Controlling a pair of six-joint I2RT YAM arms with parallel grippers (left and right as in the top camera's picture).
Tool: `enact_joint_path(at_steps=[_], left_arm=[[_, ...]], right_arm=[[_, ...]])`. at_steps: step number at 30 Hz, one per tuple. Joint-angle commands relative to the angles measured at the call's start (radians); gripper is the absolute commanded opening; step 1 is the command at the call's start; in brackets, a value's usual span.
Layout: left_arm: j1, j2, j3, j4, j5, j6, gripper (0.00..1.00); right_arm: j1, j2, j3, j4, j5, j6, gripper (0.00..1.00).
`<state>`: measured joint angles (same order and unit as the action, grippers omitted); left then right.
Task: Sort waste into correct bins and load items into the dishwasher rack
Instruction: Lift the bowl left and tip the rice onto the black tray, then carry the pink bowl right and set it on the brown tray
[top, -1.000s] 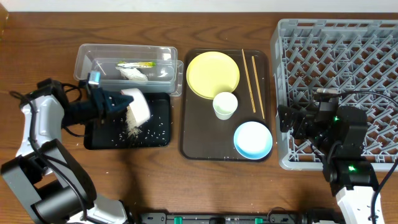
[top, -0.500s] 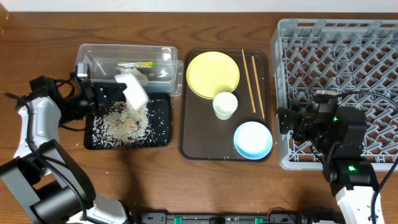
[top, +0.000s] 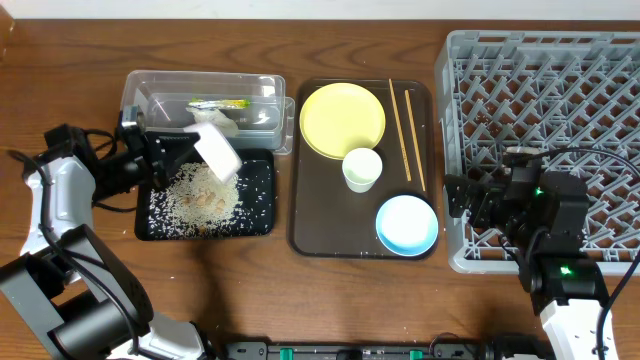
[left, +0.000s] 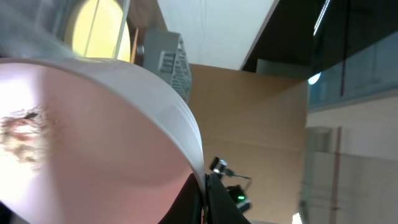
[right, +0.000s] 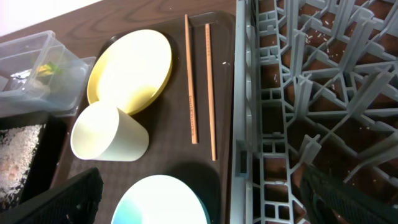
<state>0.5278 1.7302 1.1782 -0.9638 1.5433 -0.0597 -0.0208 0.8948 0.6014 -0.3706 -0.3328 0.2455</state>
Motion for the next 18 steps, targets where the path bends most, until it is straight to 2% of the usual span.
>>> enact_joint_path(at_steps=[1,4,7,10,13,18], left_arm=[[0.006,0.003,0.002,-0.022,0.03,0.002,0.06],[0.006,0.003,0.002,-0.027,0.028,0.009,0.06],[0.0,0.003,0.002,-0.095,0.028,-0.019,0.06],[0.0,0.003,0.002,-0.096,-0.008,0.017,0.06],[-0.008,0.002,0.002,-0.175,0.02,0.037,0.06],[-0.022,0.001,0.002,-0.212,0.026,0.063,0.06]], right_arm=[[-0.004,0.002,0.022,0.0,-0.012,0.012,0.99],[-0.004,0.002,0.022,0.001,-0.011,0.004,0.99],[-0.004,0.002,0.022,0.0,-0.012,0.004,0.99],[-0.004,0.002,0.022,0.003,-0.012,0.004,0.99],[-0.004,0.002,0.022,0.016,-0.011,0.0,0.99],[-0.004,0.002,0.022,0.019,-0.008,0.0,0.99]])
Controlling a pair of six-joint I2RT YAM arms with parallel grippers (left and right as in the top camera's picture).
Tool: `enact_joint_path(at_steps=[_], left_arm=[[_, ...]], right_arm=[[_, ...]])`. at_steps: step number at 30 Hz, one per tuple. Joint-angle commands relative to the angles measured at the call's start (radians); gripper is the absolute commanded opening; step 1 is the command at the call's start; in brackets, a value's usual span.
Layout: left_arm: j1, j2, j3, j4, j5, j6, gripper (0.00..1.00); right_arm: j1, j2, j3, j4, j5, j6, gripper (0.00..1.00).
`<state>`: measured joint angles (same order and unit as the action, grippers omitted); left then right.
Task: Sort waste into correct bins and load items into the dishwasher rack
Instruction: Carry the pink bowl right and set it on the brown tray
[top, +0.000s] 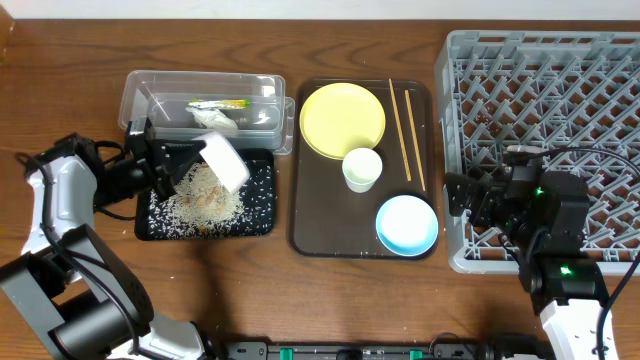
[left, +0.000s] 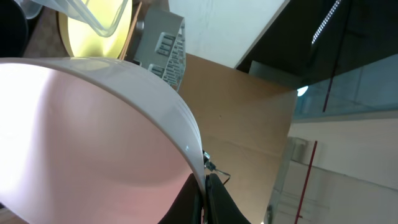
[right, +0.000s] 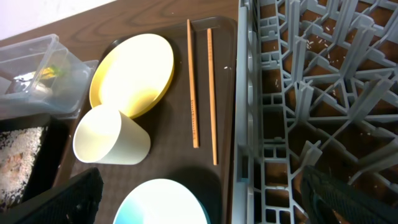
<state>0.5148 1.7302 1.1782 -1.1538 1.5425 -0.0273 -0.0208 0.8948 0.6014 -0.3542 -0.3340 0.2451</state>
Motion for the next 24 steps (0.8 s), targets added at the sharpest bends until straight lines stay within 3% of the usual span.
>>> enact_joint_path(at_steps=[1,9,13,17,21,24], left_arm=[[-0.012,0.001,0.002,-0.035,0.03,0.03,0.06],[-0.021,0.0,0.002,-0.024,0.027,0.032,0.06],[-0.075,-0.009,0.002,-0.024,-0.069,0.034,0.06],[-0.165,-0.058,0.004,-0.013,-0.234,0.033,0.06],[-0.293,-0.124,0.005,0.052,-0.525,-0.062,0.06],[-0.406,-0.155,0.005,0.092,-0.621,-0.084,0.06]], right_arm=[[-0.004,0.002,0.022,0.003,-0.007,-0.003,0.99],[-0.004,0.002,0.022,0.001,-0.007,-0.026,0.99],[-0.004,0.002,0.022,-0.001,-0.007,-0.025,0.99],[-0.004,0.002,0.022,-0.001,-0.007,-0.025,0.99],[-0.004,0.006,0.022,0.002,-0.006,-0.026,0.99],[-0.004,0.022,0.022,0.002,-0.007,-0.026,0.99]])
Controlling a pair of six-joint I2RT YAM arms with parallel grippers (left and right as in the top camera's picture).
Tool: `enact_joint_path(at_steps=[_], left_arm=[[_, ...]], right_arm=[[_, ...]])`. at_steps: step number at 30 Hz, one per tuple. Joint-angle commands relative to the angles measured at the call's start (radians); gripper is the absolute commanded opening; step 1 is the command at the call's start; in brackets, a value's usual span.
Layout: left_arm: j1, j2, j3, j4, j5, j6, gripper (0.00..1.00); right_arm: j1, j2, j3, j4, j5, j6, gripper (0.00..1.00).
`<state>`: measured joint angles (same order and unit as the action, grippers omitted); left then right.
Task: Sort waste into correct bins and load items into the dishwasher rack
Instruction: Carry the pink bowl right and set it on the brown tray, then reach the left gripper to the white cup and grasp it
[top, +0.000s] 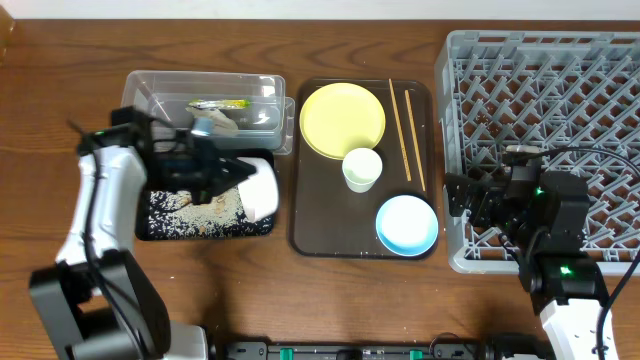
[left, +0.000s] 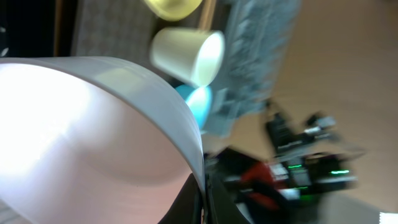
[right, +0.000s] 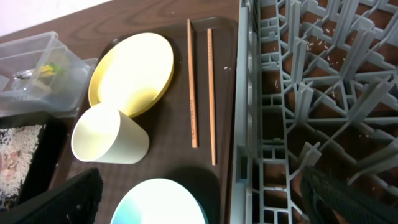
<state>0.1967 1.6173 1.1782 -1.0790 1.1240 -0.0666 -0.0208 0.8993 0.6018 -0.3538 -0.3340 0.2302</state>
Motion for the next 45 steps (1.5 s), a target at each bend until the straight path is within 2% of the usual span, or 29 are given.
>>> enact_joint_path(at_steps=[1,6,17,27,28,30,32,38,45], left_arm=[[-0.126,-0.048,0.005,0.031,-0.233,-0.048,0.05],[-0.348,-0.049,0.005,0.103,-0.515,-0.116,0.06],[-0.704,-0.036,0.005,0.283,-0.839,-0.197,0.06],[-0.859,0.031,0.005,0.382,-0.849,-0.265,0.07],[-0.867,0.031,0.005,0.381,-0.848,-0.265,0.1],[-0.879,0.031,0.005,0.38,-0.847,-0.27,0.27],[-0.883,0.031,0.005,0.381,-0.839,-0.275,0.36],[-0.87,0.023,0.05,0.351,-0.765,-0.283,0.44],[-0.821,0.009,0.204,0.198,-0.766,-0.288,0.51]], right_arm=[[-0.004,0.024,0.022,0.002,-0.007,-0.01,0.99],[-0.004,0.053,0.022,-0.003,-0.015,-0.01,0.99],[-0.004,0.062,0.022,-0.002,-0.015,-0.01,0.99],[-0.004,0.062,0.022,-0.002,-0.015,-0.01,0.99],[-0.004,0.062,0.022,-0.002,-0.015,-0.01,0.99],[-0.004,0.062,0.022,-0.001,-0.015,-0.01,0.99],[-0.005,0.062,0.022,0.0,-0.014,0.013,0.99],[-0.005,0.06,0.022,0.029,-0.018,0.088,0.99],[-0.004,0.06,0.04,0.061,-0.095,0.082,0.96]])
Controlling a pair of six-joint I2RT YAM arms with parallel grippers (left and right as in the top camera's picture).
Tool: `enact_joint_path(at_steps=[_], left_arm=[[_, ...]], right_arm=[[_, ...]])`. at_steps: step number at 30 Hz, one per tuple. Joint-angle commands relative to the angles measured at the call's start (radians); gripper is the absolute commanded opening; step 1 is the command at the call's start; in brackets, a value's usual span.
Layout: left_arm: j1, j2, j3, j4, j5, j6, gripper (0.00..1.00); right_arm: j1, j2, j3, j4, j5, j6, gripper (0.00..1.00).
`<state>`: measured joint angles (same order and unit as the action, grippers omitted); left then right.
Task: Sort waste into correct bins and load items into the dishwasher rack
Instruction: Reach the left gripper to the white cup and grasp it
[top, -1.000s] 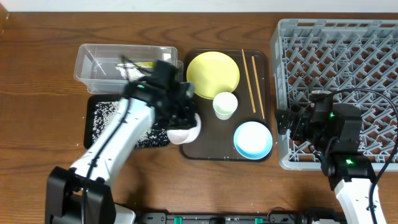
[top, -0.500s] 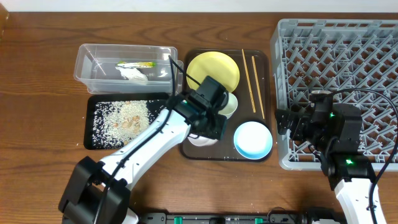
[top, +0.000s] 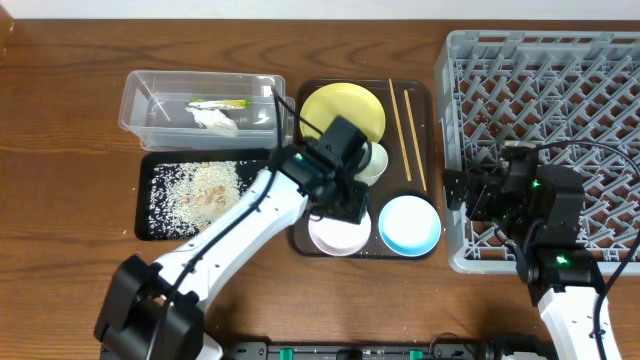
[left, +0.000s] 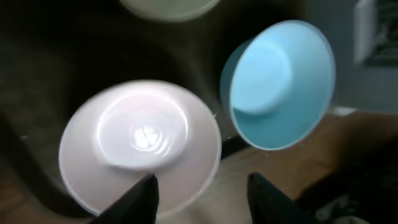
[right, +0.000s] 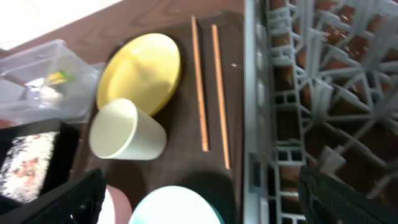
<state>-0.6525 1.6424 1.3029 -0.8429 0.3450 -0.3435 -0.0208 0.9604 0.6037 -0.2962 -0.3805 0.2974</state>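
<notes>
A white bowl (top: 337, 236) sits upright and looks empty at the front left of the brown tray (top: 300, 205), beside the blue bowl (top: 408, 222). My left gripper (top: 345, 208) hangs open just above it. In the left wrist view the white bowl (left: 140, 146) lies partly under my left gripper (left: 202, 194), with the blue bowl (left: 277, 93) to its right. A yellow plate (top: 343, 112), a cream cup (top: 374, 162) and two chopsticks (top: 405, 130) are also on the tray. My right gripper (right: 202, 208) is open and empty at the left edge of the grey rack (top: 560, 100).
A black tray (top: 165, 215) covered with rice lies left of the brown tray. Behind it stands a clear plastic bin (top: 200, 110) holding wrappers. My left arm reaches diagonally across the table's front centre. The rack fills the right side.
My left gripper was shut on the white bowl over the black tray's right edge. Now the bowl sits on the brown tray and the gripper is open above it. The right arm barely shifted.
My left gripper held the white bowl tipped over the black tray, where rice lay. It stayed tipped there a moment later. Then the bowl was at the tray's right edge. Now it sits released on the brown tray beside the blue bowl.
</notes>
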Motion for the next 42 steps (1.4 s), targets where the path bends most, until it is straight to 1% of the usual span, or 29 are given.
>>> enact_joint_path(at_steps=[1,2,5,9,14,17,19,22,26,29,33,34,37,42], left_arm=[[0.04,-0.016,0.101,-0.062,0.013,-0.01,0.52],[0.056,-0.016,0.126,-0.09,0.013,-0.01,0.53],[0.103,-0.016,0.18,-0.15,0.013,-0.01,0.54],[0.166,-0.016,0.219,-0.196,0.013,0.004,0.54],[0.208,-0.012,0.229,-0.206,-0.001,0.034,0.55],[0.217,0.005,0.235,-0.212,-0.043,0.035,0.58],[0.22,0.022,0.237,-0.218,-0.056,0.044,0.58],[0.22,0.06,0.248,-0.252,-0.076,0.064,0.58],[0.22,0.109,0.252,-0.316,-0.119,0.081,0.58],[0.219,0.121,0.251,-0.321,-0.13,0.089,0.58],[0.219,0.121,0.251,-0.277,-0.129,0.1,0.58],[0.219,0.122,0.251,-0.257,-0.129,0.1,0.62],[0.219,0.136,0.251,-0.183,-0.123,0.1,0.68],[0.203,0.209,0.252,-0.073,-0.032,0.145,0.7]], right_arm=[[-0.004,-0.001,0.055,-0.006,-0.051,0.007,0.97],[-0.004,0.0,0.079,-0.021,-0.05,-0.005,0.99],[-0.004,0.015,0.198,-0.124,-0.026,-0.061,0.99],[0.006,0.087,0.406,-0.325,0.063,-0.139,0.99],[0.066,0.238,0.664,-0.57,0.19,-0.18,0.99],[0.11,0.333,0.783,-0.684,0.227,-0.184,0.98],[0.142,0.388,0.839,-0.732,0.235,-0.195,0.99],[0.191,0.448,0.882,-0.76,0.234,-0.194,0.99],[0.238,0.483,0.882,-0.759,0.234,-0.194,0.99],[0.27,0.505,0.881,-0.748,0.234,-0.194,0.99],[0.298,0.526,0.88,-0.724,0.234,-0.193,0.99],[0.304,0.532,0.88,-0.716,0.234,-0.182,0.99],[0.307,0.543,0.88,-0.709,0.235,-0.163,0.99],[0.307,0.544,0.88,-0.714,0.235,-0.164,0.99]])
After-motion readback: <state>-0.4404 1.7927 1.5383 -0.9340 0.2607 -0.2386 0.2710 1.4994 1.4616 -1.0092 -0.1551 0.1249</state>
